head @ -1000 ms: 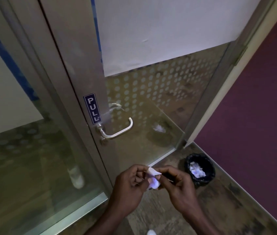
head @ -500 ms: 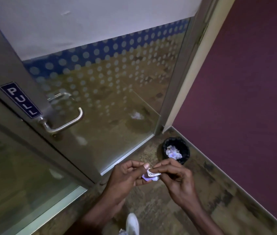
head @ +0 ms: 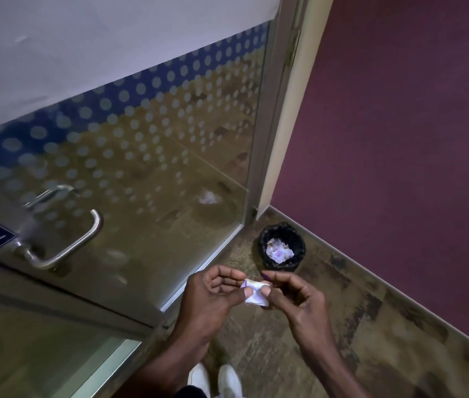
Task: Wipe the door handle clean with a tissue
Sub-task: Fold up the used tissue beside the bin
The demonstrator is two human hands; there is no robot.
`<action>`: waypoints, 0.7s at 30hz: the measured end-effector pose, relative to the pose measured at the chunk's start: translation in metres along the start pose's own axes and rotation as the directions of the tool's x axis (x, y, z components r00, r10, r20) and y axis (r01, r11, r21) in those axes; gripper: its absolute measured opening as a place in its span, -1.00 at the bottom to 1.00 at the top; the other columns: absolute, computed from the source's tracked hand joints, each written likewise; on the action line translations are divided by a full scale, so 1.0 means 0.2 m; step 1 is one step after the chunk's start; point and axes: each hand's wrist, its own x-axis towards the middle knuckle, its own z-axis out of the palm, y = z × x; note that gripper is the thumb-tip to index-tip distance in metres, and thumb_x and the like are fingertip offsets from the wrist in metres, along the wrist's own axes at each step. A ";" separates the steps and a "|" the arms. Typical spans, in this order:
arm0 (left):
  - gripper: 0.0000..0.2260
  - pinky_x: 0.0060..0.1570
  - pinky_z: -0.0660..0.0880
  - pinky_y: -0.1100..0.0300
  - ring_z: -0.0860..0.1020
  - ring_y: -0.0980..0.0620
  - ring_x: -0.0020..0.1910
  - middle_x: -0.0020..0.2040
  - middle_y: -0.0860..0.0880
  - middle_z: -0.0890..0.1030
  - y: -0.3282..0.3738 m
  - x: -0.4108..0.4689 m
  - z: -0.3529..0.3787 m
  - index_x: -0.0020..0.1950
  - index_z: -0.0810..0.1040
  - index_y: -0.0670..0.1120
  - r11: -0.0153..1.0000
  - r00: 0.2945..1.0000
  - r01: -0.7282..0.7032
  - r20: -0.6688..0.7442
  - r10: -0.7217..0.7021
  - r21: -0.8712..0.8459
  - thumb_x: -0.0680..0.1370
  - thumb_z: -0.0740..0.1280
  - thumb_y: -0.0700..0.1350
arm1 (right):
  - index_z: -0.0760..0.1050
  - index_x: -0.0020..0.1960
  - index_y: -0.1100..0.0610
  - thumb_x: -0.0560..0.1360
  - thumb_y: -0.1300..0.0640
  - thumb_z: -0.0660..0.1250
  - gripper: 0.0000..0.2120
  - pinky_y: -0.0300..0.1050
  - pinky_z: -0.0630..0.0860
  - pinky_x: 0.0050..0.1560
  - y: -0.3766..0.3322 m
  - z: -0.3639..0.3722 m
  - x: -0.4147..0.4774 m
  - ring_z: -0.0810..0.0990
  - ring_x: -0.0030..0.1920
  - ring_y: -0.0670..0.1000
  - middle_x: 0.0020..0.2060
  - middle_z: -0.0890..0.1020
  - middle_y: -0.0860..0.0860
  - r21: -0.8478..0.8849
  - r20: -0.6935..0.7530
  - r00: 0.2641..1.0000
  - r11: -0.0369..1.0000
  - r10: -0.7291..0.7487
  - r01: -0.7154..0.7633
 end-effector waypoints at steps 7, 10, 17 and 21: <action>-0.78 -0.12 0.67 0.29 0.76 0.07 -0.19 -0.13 -0.11 0.83 0.01 0.13 -0.07 -0.13 0.78 -0.04 0.998 0.996 -0.008 0.092 0.003 0.055 0.30 0.70 -0.21 | 0.82 -0.03 0.09 0.40 0.15 0.65 -0.84 -0.18 0.68 -0.23 0.06 0.11 0.01 0.71 -0.28 0.08 -0.16 0.80 0.22 0.035 -0.093 0.990 0.994 0.103 -0.100; -0.77 -0.13 0.66 0.30 0.74 0.08 -0.20 -0.15 -0.10 0.82 -0.01 0.19 -0.11 -0.08 0.75 -0.11 0.996 0.996 0.010 0.091 -0.018 0.089 0.39 0.70 -0.31 | 0.81 -0.06 0.11 0.34 0.06 0.67 -0.78 -0.18 0.66 -0.26 0.09 0.15 0.03 0.67 -0.33 0.06 -0.24 0.77 0.25 0.042 -0.141 0.980 0.990 0.141 -0.136; -0.80 -0.17 0.65 0.26 0.74 0.10 -0.24 -0.19 -0.06 0.81 -0.12 0.36 -0.10 -0.11 0.75 -0.03 0.966 0.998 -0.001 0.065 -0.017 0.259 0.40 0.72 -0.21 | 0.73 -0.11 0.26 0.42 0.29 0.66 -0.87 -0.26 0.60 -0.37 0.19 0.16 0.14 0.59 -0.45 -0.04 -0.37 0.72 0.11 0.081 -0.218 0.945 0.969 0.246 -0.233; -0.83 -0.14 0.68 0.17 0.77 0.05 -0.24 -0.23 0.04 0.79 -0.22 0.50 -0.04 -0.16 0.74 0.04 0.927 0.998 -0.005 0.059 -0.019 0.374 0.44 0.70 -0.14 | 0.69 -0.06 0.34 0.46 0.32 0.64 -0.85 -0.25 0.59 -0.38 0.27 0.07 0.28 0.59 -0.46 -0.04 -0.36 0.70 0.13 0.076 -0.235 0.926 0.956 0.294 -0.284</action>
